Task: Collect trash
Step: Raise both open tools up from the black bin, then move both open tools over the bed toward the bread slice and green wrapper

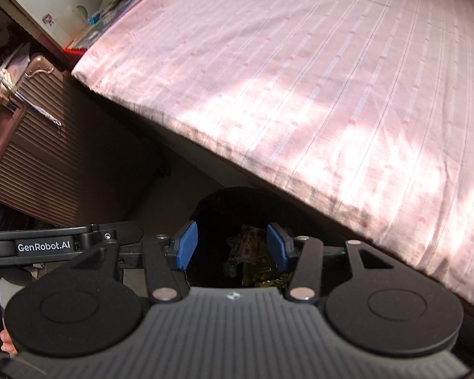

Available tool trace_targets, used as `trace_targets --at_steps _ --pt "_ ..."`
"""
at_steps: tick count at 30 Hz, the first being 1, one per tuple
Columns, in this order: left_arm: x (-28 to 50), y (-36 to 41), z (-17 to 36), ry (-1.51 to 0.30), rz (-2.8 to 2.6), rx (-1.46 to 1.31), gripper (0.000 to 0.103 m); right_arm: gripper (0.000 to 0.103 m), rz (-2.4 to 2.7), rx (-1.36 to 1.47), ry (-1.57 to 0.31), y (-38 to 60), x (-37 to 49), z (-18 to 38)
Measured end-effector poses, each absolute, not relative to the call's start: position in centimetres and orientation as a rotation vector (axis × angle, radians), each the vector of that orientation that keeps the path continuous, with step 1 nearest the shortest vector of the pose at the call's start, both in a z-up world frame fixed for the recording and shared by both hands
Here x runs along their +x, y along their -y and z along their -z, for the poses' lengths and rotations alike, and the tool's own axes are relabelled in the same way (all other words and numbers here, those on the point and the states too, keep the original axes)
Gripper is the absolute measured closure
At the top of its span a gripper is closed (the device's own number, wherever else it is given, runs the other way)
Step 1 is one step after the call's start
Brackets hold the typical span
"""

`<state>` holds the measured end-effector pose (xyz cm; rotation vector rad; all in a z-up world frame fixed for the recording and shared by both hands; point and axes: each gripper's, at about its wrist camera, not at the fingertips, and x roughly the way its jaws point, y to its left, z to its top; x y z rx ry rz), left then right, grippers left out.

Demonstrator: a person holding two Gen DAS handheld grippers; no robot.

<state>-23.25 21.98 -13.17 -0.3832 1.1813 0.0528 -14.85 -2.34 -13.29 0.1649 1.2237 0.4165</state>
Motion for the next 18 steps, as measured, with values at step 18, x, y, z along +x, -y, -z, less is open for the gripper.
trace_targets --at_steps 18 --pt "-2.9 -17.3 -5.4 -0.742 0.133 -0.274 0.010 0.019 -0.177 0.213 -0.636 17.1 3.7 -6.2"
